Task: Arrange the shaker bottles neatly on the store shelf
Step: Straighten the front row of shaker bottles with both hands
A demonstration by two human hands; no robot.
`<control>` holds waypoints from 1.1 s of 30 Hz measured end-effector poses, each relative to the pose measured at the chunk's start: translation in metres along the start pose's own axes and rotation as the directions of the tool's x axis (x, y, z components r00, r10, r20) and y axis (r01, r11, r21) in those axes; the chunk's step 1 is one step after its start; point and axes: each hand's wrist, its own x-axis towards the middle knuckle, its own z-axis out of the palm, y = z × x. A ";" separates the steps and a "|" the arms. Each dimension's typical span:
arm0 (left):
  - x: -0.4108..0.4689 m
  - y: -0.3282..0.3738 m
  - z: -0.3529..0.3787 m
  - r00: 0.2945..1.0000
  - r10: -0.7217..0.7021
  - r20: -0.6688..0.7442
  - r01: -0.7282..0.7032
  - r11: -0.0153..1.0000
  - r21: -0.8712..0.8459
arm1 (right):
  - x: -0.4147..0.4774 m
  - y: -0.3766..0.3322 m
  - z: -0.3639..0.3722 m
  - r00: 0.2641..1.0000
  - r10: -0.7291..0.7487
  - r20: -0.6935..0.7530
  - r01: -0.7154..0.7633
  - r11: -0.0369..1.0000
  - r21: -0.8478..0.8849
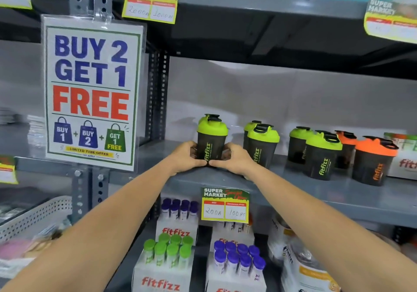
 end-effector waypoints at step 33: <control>0.019 0.082 0.127 0.979 -0.190 0.078 0.168 0.959 0.228 | -0.020 0.080 -0.104 0.988 0.131 -0.077 -0.134 0.990 -0.037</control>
